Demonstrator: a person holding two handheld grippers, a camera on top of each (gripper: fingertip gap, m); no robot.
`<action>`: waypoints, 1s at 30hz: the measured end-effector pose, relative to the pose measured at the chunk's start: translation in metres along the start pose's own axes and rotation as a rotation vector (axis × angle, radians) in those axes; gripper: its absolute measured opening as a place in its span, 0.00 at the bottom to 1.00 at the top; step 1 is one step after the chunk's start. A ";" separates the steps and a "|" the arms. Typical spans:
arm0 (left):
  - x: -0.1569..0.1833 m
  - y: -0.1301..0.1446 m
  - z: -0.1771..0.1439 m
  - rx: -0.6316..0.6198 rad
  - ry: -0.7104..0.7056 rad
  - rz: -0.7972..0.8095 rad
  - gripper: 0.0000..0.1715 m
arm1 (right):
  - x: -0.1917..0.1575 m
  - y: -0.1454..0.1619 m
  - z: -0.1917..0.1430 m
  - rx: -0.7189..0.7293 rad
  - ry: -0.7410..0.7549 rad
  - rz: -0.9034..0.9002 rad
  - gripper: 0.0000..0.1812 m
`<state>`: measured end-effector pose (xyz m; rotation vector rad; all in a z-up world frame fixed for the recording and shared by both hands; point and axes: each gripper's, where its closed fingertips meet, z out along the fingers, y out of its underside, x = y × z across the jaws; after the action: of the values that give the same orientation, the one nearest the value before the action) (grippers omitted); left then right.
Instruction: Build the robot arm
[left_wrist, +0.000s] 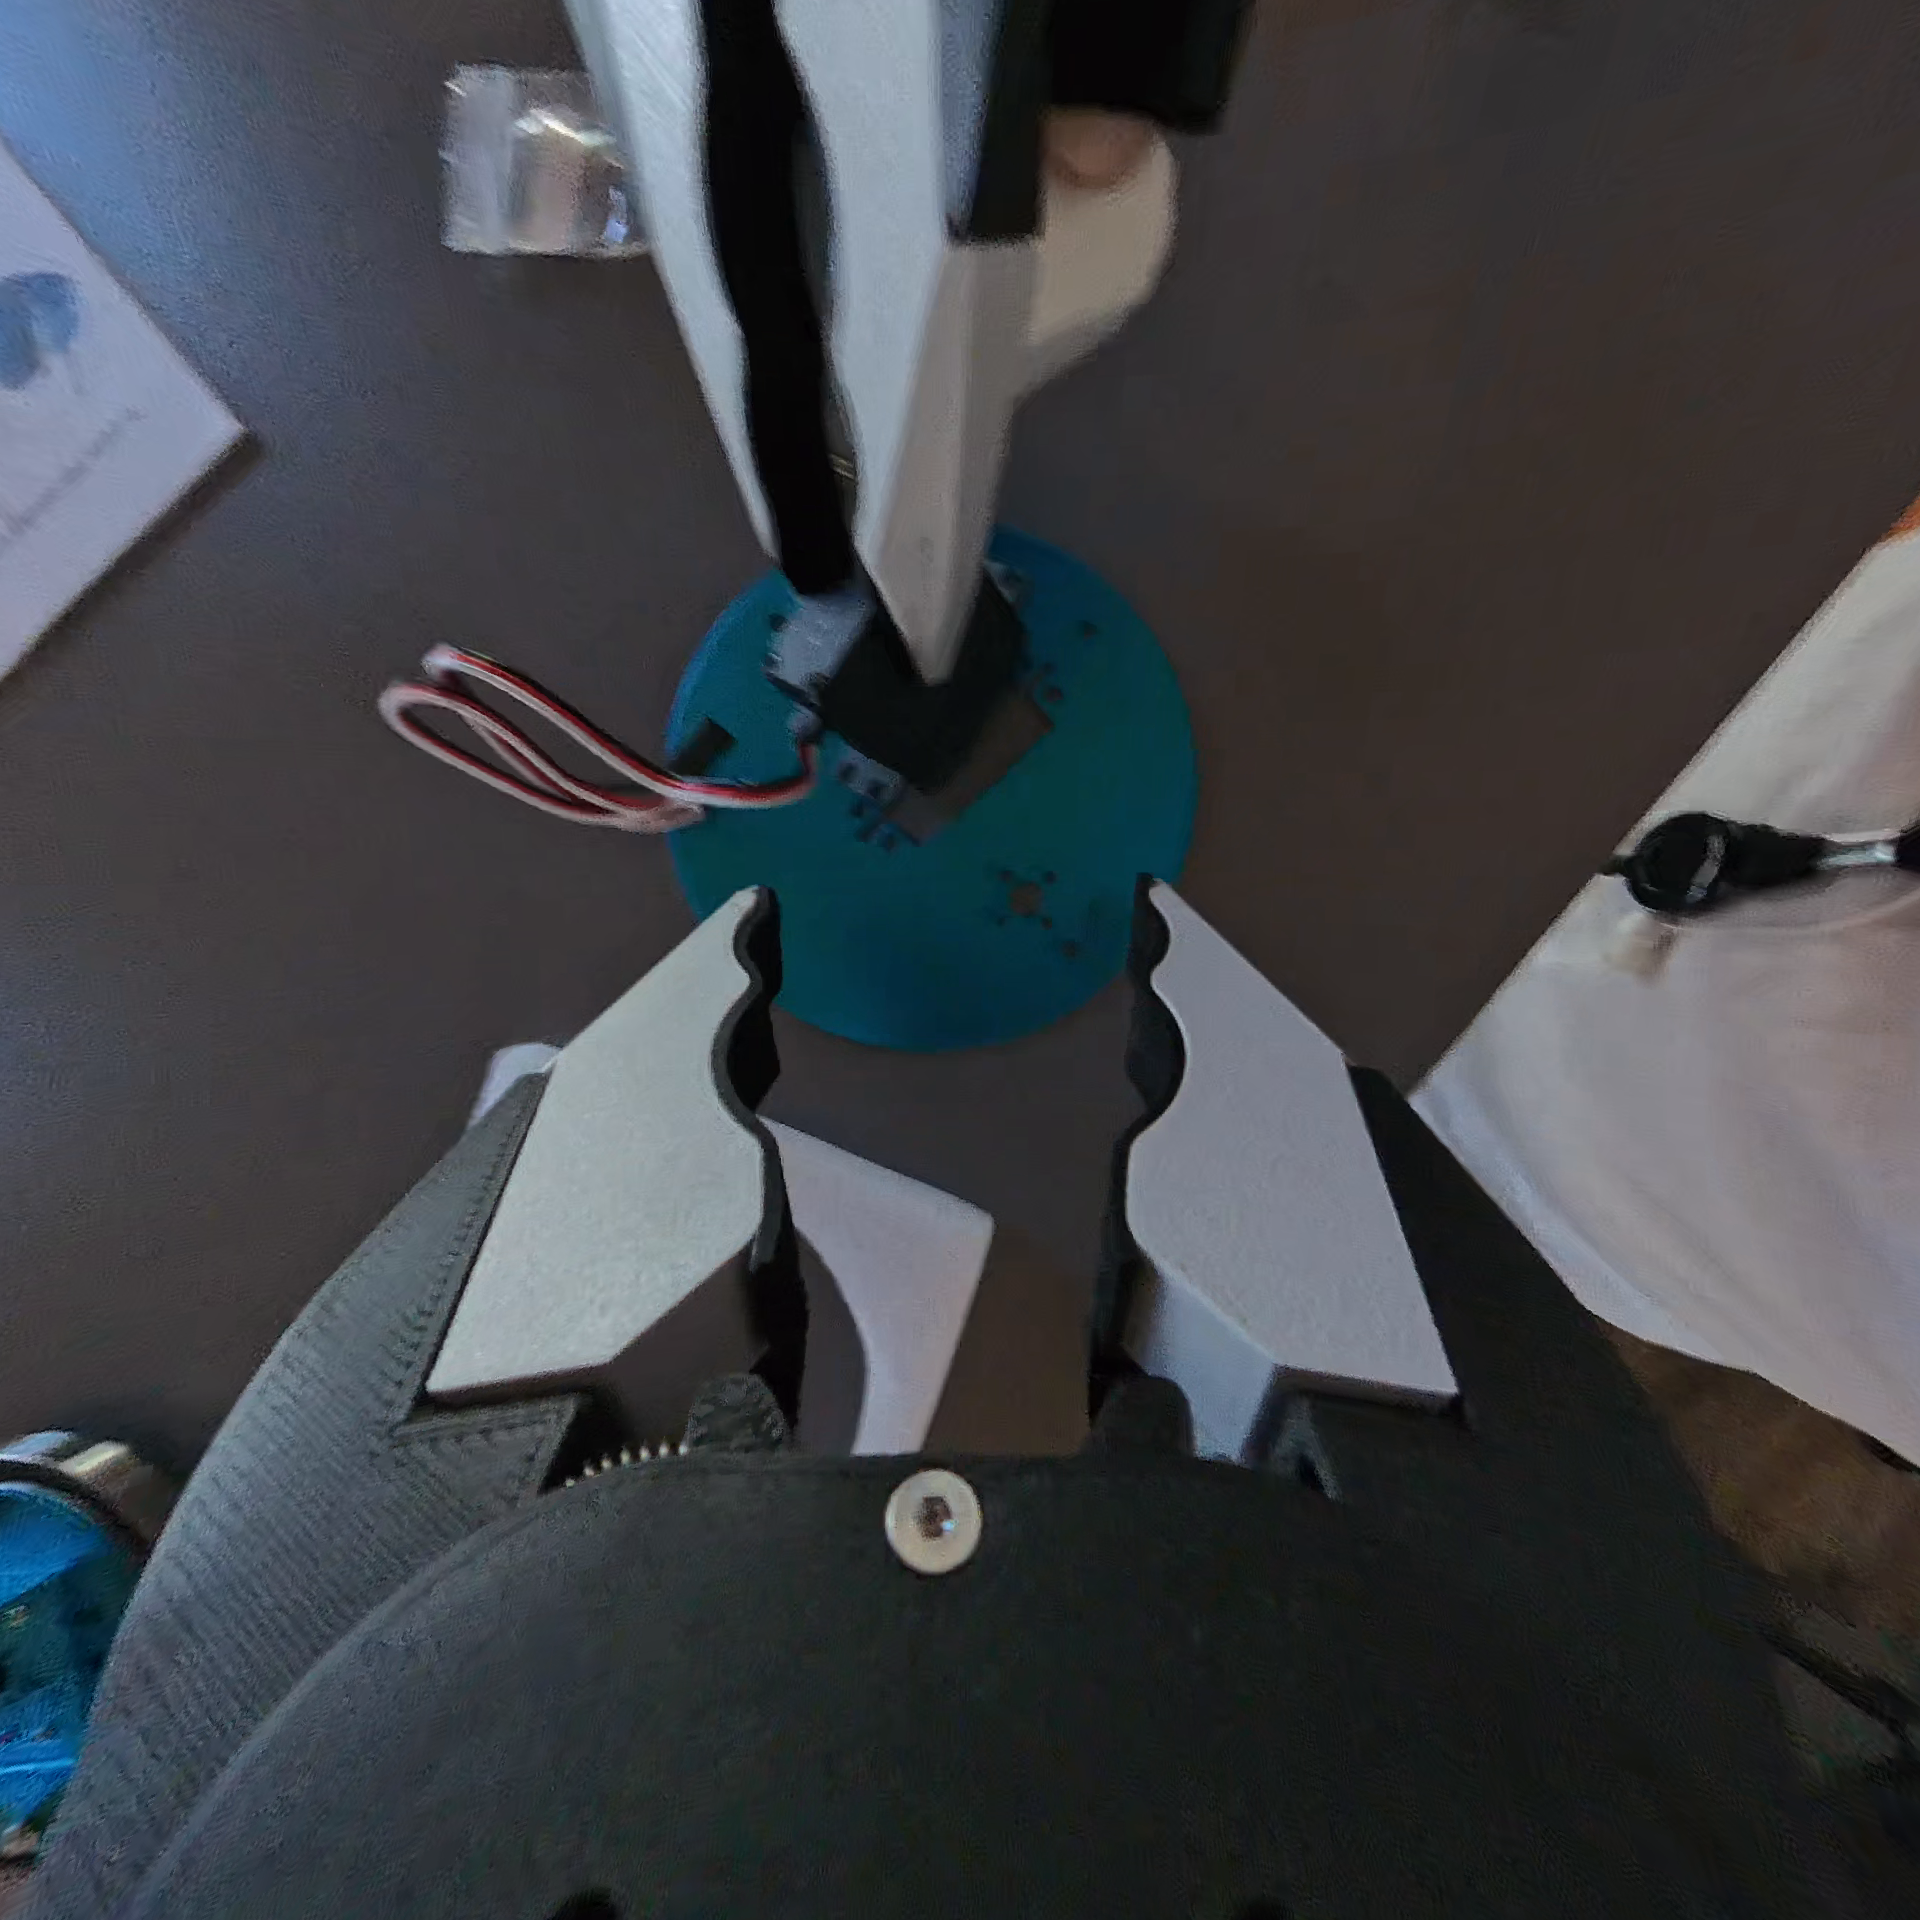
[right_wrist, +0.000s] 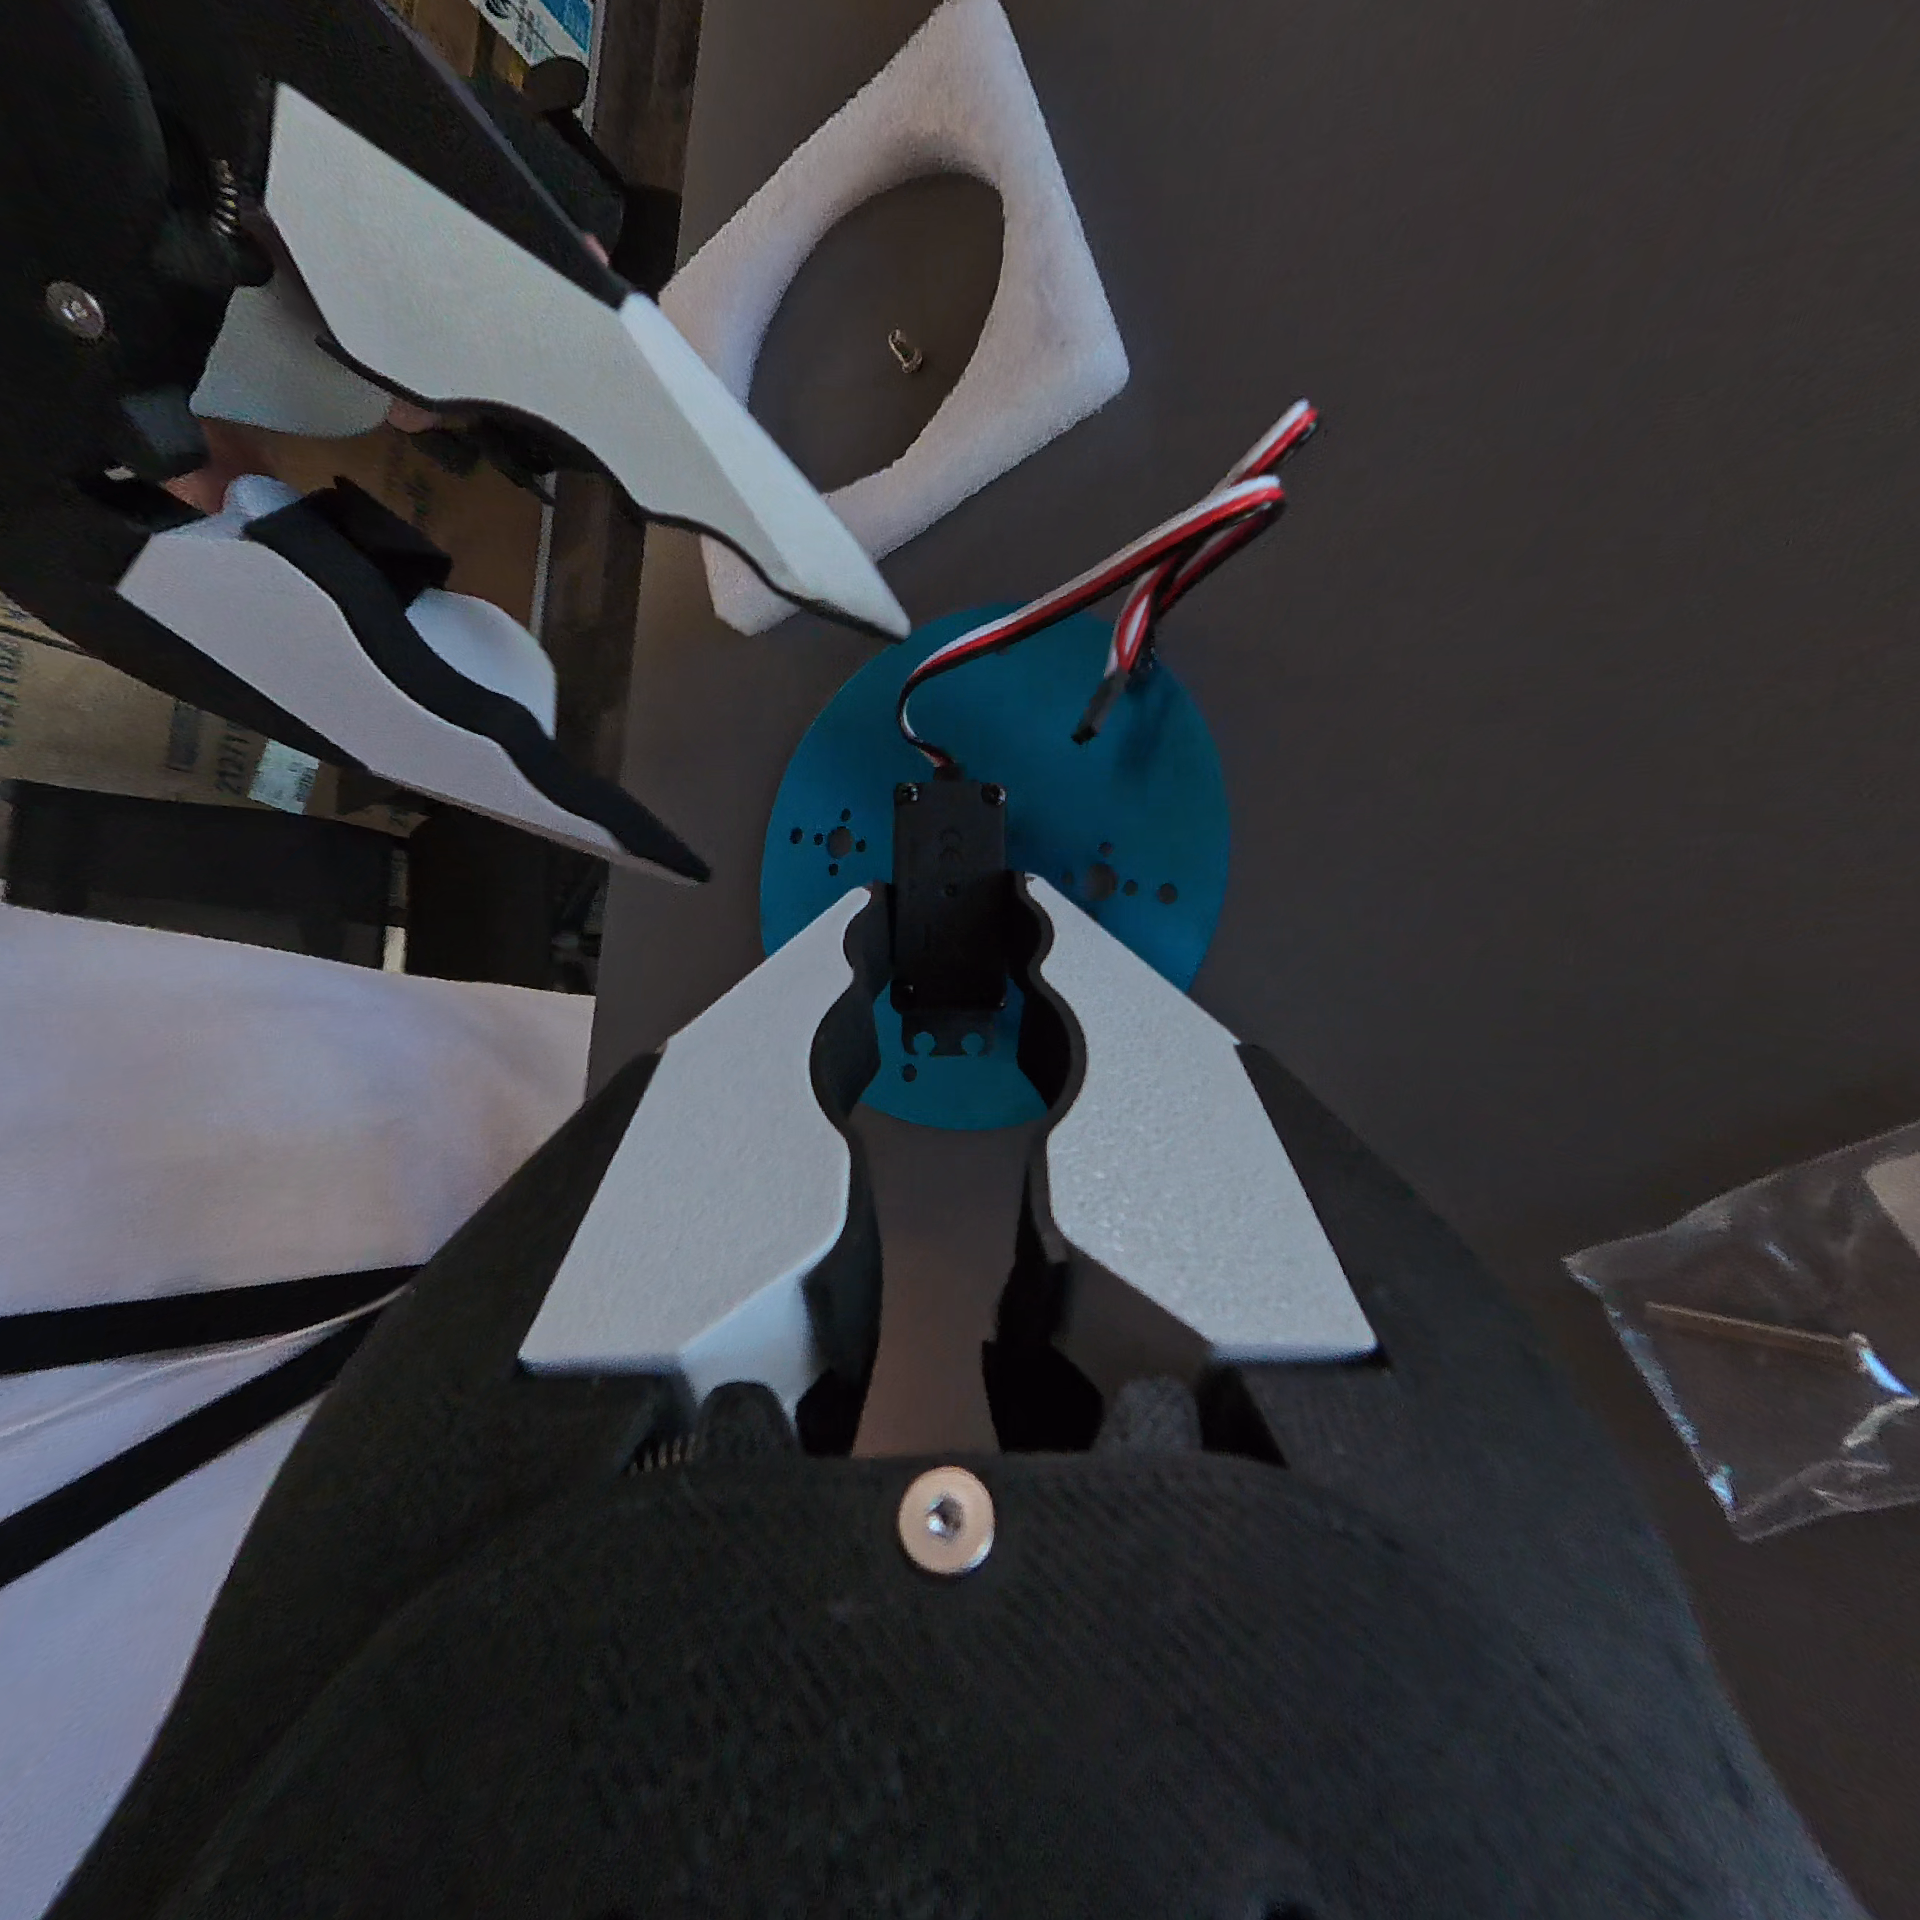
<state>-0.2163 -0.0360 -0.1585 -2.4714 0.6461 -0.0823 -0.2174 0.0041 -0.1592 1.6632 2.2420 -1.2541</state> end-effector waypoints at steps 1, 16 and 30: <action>-0.005 -0.003 0.001 0.002 -0.026 0.013 0.39 | 0.000 0.000 0.001 -0.001 -0.015 0.031 0.12; 0.014 0.013 0.015 -0.113 -0.055 0.223 0.39 | 0.056 -0.037 -0.025 0.132 -0.300 0.540 0.11; 0.012 0.018 0.014 -0.108 -0.008 0.176 0.40 | 0.082 -0.025 -0.041 -0.003 0.008 0.284 0.34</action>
<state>-0.2107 -0.0478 -0.1810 -2.5035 0.8826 0.0309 -0.2557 0.0908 -0.1591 1.9048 1.9215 -1.1738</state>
